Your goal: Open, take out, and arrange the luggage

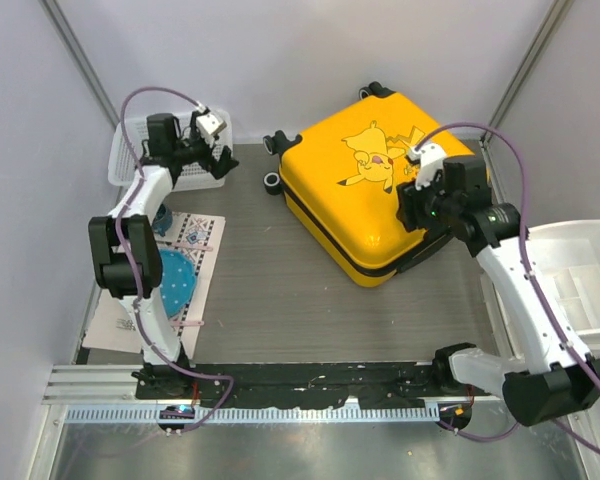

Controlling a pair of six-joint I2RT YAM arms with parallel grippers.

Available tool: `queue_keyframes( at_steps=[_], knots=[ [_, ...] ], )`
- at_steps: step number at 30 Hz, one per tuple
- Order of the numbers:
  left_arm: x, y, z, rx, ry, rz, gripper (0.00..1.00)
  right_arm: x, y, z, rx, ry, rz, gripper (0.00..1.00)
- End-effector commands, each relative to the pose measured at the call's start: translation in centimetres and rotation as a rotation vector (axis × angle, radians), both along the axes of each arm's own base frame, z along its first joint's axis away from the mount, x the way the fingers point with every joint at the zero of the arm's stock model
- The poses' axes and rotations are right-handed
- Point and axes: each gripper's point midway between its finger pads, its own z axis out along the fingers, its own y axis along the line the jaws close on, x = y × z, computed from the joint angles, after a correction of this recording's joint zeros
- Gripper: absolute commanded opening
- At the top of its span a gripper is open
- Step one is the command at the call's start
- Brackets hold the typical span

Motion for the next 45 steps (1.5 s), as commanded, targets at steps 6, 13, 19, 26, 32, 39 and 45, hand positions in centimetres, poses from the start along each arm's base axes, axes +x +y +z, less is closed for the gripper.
queue_keyframes(
  at_steps=[6, 13, 19, 26, 32, 39, 45],
  knots=[
    [1.9, -3.3, 2.6, 0.36, -0.258, -0.395, 1.0, -6.3, -6.0, -2.1, 0.003, 0.146, -0.236, 0.51],
    [1.4, -5.9, 0.6, 0.354, -0.208, -0.476, 0.94, -7.9, -8.2, -2.6, -0.015, 0.171, -0.34, 0.42],
    [2.7, -5.7, -2.2, 0.324, -0.222, -0.383, 0.94, -7.2, -9.7, -3.6, -0.026, 0.216, -0.412, 0.42],
    [6.2, -5.3, 1.3, 0.347, -0.349, -0.288, 0.98, -6.3, -10.9, -6.1, -0.057, 0.32, -0.456, 0.4],
    [8.5, -6.2, 5.0, 0.33, -0.517, -0.271, 1.0, -6.5, -11.2, -7.2, -0.1, 0.334, -0.428, 0.39],
    [7.5, -10.2, 5.1, 0.324, -0.61, -0.374, 0.98, -6.9, -12.0, -7.8, -0.148, 0.338, -0.43, 0.4],
    [6.6, -13.1, 4.7, 0.312, -0.637, -0.446, 0.96, -6.8, -12.3, -7.9, -0.166, 0.326, -0.428, 0.4]
  ],
)
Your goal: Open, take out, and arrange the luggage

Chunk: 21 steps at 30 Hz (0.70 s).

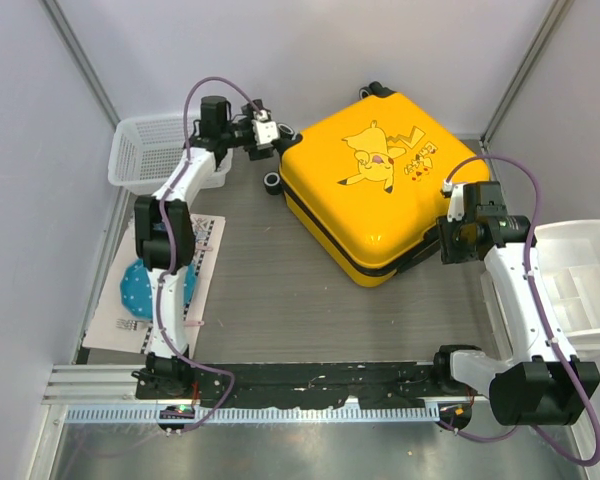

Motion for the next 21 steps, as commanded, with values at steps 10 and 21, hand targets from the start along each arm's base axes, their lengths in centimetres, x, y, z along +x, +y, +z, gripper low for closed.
queue_keyframes(
  at_steps=[10, 21],
  knots=[
    [-2.1, -4.5, 0.3, 0.075, -0.205, -0.171, 0.9, 0.6, -0.9, 0.5, -0.049, -0.049, 0.009, 0.4],
    [-3.2, -4.5, 1.2, 0.1, -0.258, -0.203, 0.23, 2.6, -0.7, -0.8, -0.029, -0.033, 0.001, 0.4]
  ],
)
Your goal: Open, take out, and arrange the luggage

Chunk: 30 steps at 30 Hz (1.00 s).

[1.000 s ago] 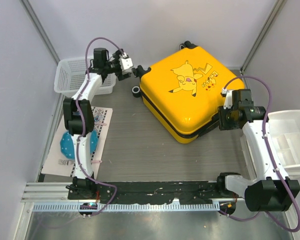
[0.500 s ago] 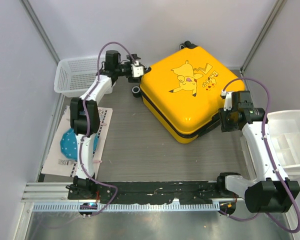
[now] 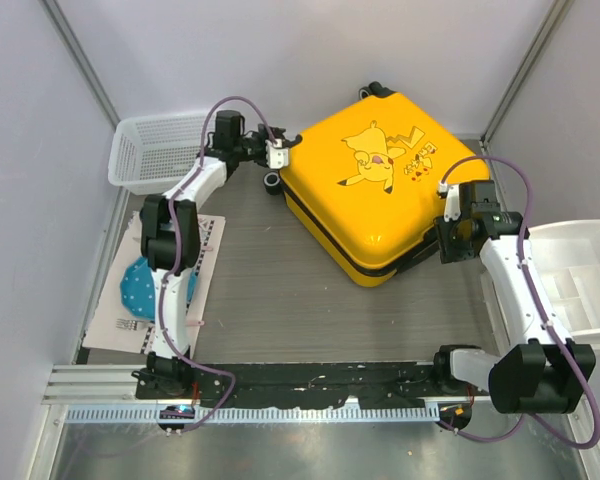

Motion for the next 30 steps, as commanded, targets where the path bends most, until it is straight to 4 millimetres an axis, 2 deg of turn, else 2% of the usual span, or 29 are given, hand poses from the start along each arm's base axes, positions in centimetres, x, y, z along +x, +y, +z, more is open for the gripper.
queue_keyframes(
  at_steps=[1, 3, 4, 9, 10, 11, 12, 13, 14, 15, 16, 17, 18, 20, 21, 22, 23, 24, 25, 26, 27, 28, 30],
  knots=[
    [-2.6, -0.9, 5.1, -0.036, -0.091, -0.069, 0.08, 2.3, -0.1, 0.6, 0.004, -0.071, -0.01, 0.4],
    [-3.6, -1.0, 5.2, -0.046, -0.081, -0.085, 0.02, 3.1, 0.0, 0.4, 0.009, -0.085, -0.003, 0.4],
    [-4.8, -0.9, 4.9, -0.049, -0.064, -0.087, 0.0, 3.4, 0.0, 0.3, 0.01, -0.086, 0.001, 0.4],
    [-8.8, -0.6, 4.4, -0.045, -0.044, -0.116, 0.0, 6.1, 0.0, -0.8, 0.001, -0.108, 0.028, 0.38],
    [-9.8, -0.5, 3.1, -0.044, -0.003, -0.119, 0.0, 7.2, 0.6, -0.5, 0.027, -0.144, 0.048, 0.38],
    [-10.9, -0.3, 4.2, -0.049, -0.008, -0.122, 0.0, 7.8, 0.6, -0.5, 0.03, -0.152, 0.052, 0.38],
    [-12.2, -0.2, 2.7, -0.045, 0.04, -0.132, 0.0, 8.6, 0.7, -1.1, 0.032, -0.145, 0.061, 0.38],
    [-13.4, -0.3, 2.4, -0.042, 0.067, -0.145, 0.0, 10.1, 0.7, -0.4, 0.027, -0.186, 0.068, 0.37],
    [-14.6, -0.2, 3.3, -0.043, 0.059, -0.154, 0.0, 10.9, 0.6, -0.2, 0.026, -0.203, 0.076, 0.38],
    [-16.3, -0.3, 1.9, -0.035, 0.1, -0.167, 0.0, 11.9, 0.6, 0.1, 0.014, -0.224, 0.093, 0.38],
    [-17.5, -0.3, 1.3, -0.028, 0.13, -0.178, 0.0, 13.9, 0.5, 0.4, 0.009, -0.262, 0.105, 0.38],
    [-18.6, -0.4, 2.0, -0.028, 0.122, -0.188, 0.0, 14.9, 0.6, 0.8, 0.005, -0.287, 0.118, 0.38],
    [-20.2, -0.9, 0.7, -0.015, 0.158, -0.205, 0.0, 16.4, 0.6, 1.8, -0.002, -0.324, 0.131, 0.38],
    [-21.7, -1.2, 0.0, 0.001, 0.184, -0.205, 0.0, 19.0, 0.7, 1.2, -0.003, -0.336, 0.156, 0.38],
    [-23.2, -2.0, -0.5, 0.006, 0.215, -0.218, 0.0, 20.7, 0.8, 2.7, -0.005, -0.377, 0.166, 0.38],
    [-23.7, -2.2, -0.8, 0.012, 0.231, -0.21, 0.0, 21.9, 0.8, 3.1, -0.007, -0.399, 0.175, 0.38],
    [-24.0, -2.4, -1.1, 0.022, 0.247, -0.189, 0.04, 23.2, 0.9, 1.6, 0.003, -0.375, 0.18, 0.37],
    [-25.1, -3.1, -1.3, 0.003, 0.324, -0.164, 0.31, 24.8, 1.0, 3.4, 0.002, -0.425, 0.185, 0.38],
    [-25.2, -3.5, -1.1, -0.01, 0.343, -0.147, 0.42, 25.7, 1.0, 3.4, 0.005, -0.43, 0.184, 0.38],
    [-25.2, -3.7, -1.0, -0.013, 0.366, -0.115, 0.5, 26.5, 1.0, 3.0, 0.011, -0.421, 0.176, 0.38],
    [-25.5, -4.2, -0.5, -0.031, 0.392, -0.106, 0.59, 27.5, 0.8, 4.6, 0.007, -0.452, 0.175, 0.4],
    [-25.9, -4.2, -0.2, -0.06, 0.456, -0.076, 0.63, 27.4, 0.7, 4.8, 0.011, -0.447, 0.173, 0.41],
    [-26.2, -3.9, 0.4, -0.074, 0.491, -0.043, 0.7, 27.1, 0.2, 6.7, 0.015, -0.479, 0.173, 0.44]
  ],
)
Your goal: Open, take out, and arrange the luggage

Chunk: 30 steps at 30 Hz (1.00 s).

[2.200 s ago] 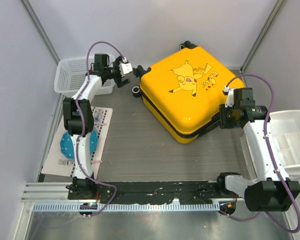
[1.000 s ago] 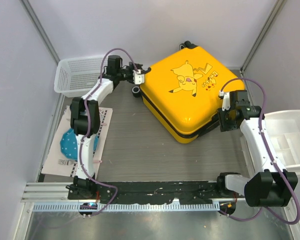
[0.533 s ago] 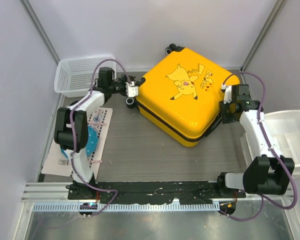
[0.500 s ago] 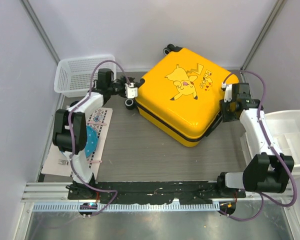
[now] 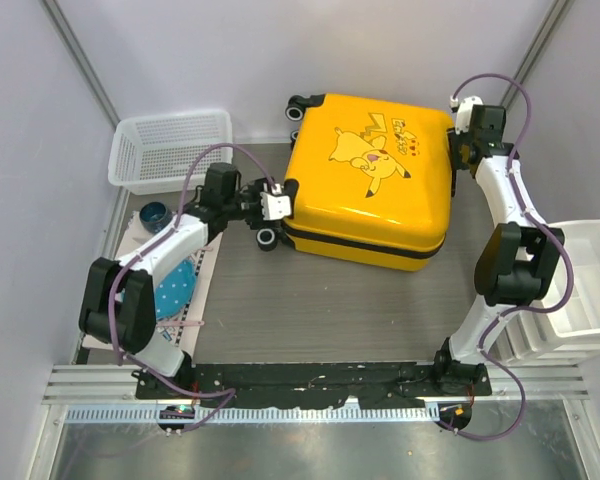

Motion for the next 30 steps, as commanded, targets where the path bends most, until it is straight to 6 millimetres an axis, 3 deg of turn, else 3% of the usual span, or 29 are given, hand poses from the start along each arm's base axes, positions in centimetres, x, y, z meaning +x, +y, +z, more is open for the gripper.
queue_keyframes(
  at_steps=[1, 6, 8, 9, 13, 17, 19, 21, 22, 26, 30],
  knots=[
    [-7.3, -5.3, 1.3, -0.125, 0.211, -0.161, 0.71, 1.2, 6.5, 3.0, 0.145, -0.072, 0.235, 0.48],
    [-10.8, -1.4, 1.2, -0.092, 0.356, -0.12, 0.91, -3.5, 7.8, 7.0, 0.124, -0.096, 0.372, 0.66],
    [-11.4, -0.1, 1.7, -0.108, 0.413, -0.065, 0.99, -4.8, 8.5, 8.0, 0.141, -0.098, 0.406, 0.68],
    [-11.9, 0.3, 1.6, -0.121, 0.46, -0.047, 1.0, -6.1, 9.5, 9.3, 0.16, -0.106, 0.457, 0.72],
    [-12.2, 2.1, 2.5, -0.25, 0.544, 0.046, 1.0, -8.8, 12.0, 10.8, 0.159, -0.117, 0.606, 0.76],
    [-11.9, 2.8, 2.5, -0.314, 0.489, 0.125, 1.0, -10.0, 14.4, 11.0, 0.154, -0.094, 0.703, 0.75],
    [-10.8, 3.1, 3.6, -0.369, 0.462, 0.198, 1.0, -10.9, 18.6, 11.7, 0.122, -0.093, 0.833, 0.75],
    [-9.6, 4.1, 4.0, -0.413, 0.453, 0.29, 1.0, -11.1, 21.0, 12.0, 0.096, -0.093, 0.88, 0.75],
    [-9.2, 4.6, 4.1, -0.437, 0.461, 0.333, 0.99, -12.0, 24.1, 12.0, 0.1, -0.085, 0.953, 0.75],
    [-8.4, 6.6, 3.9, -0.521, 0.54, 0.436, 1.0, -12.7, 29.7, 10.5, 0.129, -0.025, 1.052, 0.73],
    [-9.0, 6.3, 3.7, -0.447, 0.401, 0.301, 0.99, -13.9, 30.2, 9.3, 0.168, 0.033, 1.064, 0.72]
  ],
)
